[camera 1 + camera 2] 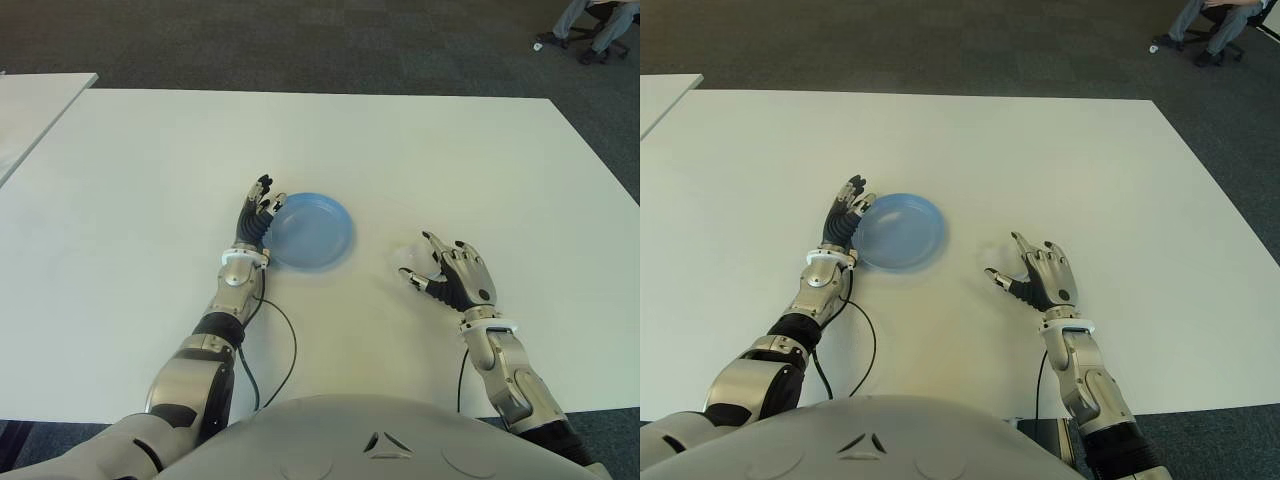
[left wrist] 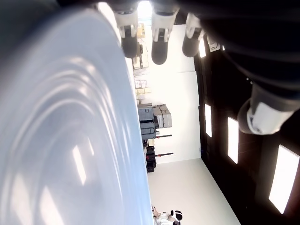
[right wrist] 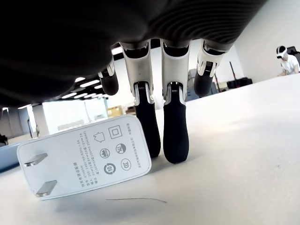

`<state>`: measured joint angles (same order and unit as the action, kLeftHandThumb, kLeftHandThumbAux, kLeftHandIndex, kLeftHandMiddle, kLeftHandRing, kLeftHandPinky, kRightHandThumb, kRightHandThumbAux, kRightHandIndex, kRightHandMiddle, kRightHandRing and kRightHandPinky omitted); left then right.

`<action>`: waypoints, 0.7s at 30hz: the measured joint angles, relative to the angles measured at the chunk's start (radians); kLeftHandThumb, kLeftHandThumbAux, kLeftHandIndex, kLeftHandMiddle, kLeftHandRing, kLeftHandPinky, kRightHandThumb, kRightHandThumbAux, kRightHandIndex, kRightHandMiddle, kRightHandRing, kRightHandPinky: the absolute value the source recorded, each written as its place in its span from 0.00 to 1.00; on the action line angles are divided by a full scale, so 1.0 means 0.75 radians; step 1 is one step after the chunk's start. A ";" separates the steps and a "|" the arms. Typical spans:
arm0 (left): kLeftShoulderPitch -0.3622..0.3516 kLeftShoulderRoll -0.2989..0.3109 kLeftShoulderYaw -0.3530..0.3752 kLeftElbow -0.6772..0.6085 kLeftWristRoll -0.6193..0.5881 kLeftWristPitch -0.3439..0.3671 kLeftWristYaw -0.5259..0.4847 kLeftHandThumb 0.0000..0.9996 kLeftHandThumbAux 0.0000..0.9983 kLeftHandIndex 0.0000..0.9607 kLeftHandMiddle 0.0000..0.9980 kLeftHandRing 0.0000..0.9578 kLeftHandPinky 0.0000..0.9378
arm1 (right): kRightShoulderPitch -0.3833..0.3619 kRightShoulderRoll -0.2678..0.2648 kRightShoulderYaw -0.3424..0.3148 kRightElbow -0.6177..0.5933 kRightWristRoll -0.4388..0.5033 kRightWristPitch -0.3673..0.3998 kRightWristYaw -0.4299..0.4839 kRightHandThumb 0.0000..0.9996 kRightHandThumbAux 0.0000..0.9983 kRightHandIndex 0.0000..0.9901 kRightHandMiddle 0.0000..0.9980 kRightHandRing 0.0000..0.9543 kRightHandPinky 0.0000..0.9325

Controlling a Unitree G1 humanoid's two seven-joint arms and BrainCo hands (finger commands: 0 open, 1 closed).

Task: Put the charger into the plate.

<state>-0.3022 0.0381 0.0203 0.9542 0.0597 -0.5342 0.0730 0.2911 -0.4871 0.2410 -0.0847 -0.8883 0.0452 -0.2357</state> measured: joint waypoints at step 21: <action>-0.020 0.000 -0.001 0.030 0.004 -0.007 0.001 0.00 0.48 0.04 0.12 0.08 0.03 | 0.010 0.009 -0.009 -0.004 0.005 0.000 -0.016 0.25 0.14 0.00 0.00 0.00 0.00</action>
<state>-0.3175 0.0383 0.0195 0.9767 0.0630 -0.5393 0.0735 0.2985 -0.4800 0.2340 -0.0876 -0.8847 0.0449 -0.2477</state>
